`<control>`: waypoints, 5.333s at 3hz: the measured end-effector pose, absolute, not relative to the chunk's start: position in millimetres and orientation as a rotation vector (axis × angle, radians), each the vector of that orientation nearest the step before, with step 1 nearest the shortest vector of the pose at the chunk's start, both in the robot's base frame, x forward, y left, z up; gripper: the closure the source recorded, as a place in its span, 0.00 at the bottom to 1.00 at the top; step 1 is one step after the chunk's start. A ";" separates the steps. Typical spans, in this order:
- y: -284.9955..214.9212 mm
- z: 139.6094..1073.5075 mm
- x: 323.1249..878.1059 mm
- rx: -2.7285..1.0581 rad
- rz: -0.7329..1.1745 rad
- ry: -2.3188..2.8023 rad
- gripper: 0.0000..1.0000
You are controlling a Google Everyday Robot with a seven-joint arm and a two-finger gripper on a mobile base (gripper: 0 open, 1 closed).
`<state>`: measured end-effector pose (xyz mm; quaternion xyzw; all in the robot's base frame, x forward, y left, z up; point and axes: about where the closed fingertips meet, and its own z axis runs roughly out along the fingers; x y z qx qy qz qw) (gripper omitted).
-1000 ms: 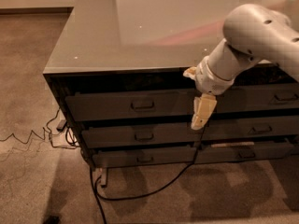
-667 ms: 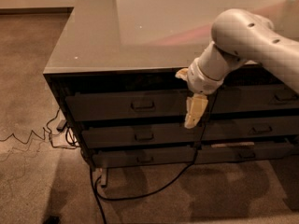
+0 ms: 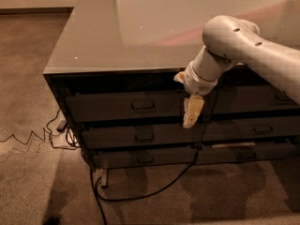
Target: Open top drawer
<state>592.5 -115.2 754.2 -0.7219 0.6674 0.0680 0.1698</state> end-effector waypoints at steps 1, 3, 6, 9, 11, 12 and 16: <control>-126.6 736.4 593.9 -2.056 0.221 1.983 0.00; -126.8 728.8 594.4 -2.049 0.266 1.986 0.00; -132.1 680.6 635.4 -1.885 0.229 2.028 0.00; -126.9 657.4 676.5 -1.919 0.141 2.024 0.00; -125.3 650.4 686.7 -1.959 0.139 2.018 0.19; -134.7 644.8 677.3 -2.003 0.127 2.051 0.42; -149.3 662.5 653.0 -1.970 0.080 2.093 0.81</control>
Offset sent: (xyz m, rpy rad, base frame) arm 0.0014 -0.0101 -0.0159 -0.0302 0.0551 -0.0299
